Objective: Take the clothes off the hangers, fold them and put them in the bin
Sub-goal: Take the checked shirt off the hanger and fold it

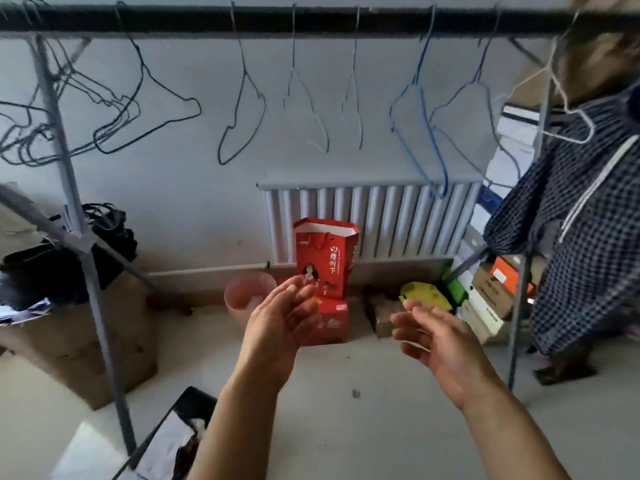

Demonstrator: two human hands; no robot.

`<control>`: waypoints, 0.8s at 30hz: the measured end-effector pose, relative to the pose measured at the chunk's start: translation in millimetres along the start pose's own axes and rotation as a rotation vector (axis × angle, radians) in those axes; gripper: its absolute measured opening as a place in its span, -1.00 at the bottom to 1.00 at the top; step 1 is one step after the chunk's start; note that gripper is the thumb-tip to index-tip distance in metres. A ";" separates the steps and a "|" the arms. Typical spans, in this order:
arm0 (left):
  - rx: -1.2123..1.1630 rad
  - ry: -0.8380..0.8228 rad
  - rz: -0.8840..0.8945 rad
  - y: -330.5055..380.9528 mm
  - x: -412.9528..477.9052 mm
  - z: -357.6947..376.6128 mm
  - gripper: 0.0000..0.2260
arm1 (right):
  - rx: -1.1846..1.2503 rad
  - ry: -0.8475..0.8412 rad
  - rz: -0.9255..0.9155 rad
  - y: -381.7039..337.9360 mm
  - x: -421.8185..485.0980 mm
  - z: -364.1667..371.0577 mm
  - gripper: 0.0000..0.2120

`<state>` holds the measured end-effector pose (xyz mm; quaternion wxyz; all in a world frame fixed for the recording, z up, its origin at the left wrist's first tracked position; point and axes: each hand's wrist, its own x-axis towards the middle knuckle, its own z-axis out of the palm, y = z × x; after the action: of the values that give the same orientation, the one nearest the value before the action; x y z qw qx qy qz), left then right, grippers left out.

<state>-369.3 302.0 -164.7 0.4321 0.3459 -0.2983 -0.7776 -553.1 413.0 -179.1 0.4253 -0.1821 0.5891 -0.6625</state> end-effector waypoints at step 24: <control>0.245 -0.455 -0.054 -157.7 26.8 398.5 -0.83 | -0.684 0.710 -0.881 -308.9 180.7 -319.1 -0.79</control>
<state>-770.2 414.9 -60.3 0.2879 0.2195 -0.4706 -0.8047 -1001.1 454.9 -13.4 -0.1873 -0.3015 0.7411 -0.5699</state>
